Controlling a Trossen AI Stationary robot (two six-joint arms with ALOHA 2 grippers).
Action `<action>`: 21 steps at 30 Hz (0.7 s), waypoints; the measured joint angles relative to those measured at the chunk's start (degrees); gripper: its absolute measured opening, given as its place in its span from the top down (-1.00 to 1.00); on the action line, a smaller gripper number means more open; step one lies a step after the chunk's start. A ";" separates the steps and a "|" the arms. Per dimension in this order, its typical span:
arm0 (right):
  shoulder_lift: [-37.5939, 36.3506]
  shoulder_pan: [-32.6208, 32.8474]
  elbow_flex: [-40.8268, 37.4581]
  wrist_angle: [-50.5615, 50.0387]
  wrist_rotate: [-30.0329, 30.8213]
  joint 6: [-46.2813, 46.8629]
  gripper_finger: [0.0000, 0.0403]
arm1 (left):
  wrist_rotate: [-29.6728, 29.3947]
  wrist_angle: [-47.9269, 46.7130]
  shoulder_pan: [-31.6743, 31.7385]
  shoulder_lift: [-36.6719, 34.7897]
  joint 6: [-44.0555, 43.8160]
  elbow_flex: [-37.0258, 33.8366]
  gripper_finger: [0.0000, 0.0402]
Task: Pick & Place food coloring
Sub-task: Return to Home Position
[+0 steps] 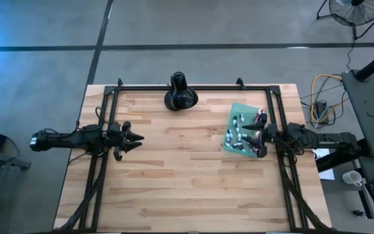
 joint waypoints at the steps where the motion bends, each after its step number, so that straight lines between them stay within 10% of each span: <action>1: 0.00 0.00 0.00 0.02 -0.83 -1.97 -0.11 | 0.00 0.00 0.00 0.00 0.01 0.01 0.42; 21: -0.04 0.01 0.01 0.05 -7.64 1.04 -0.11 | 0.00 -0.04 -0.04 0.00 0.01 0.00 0.42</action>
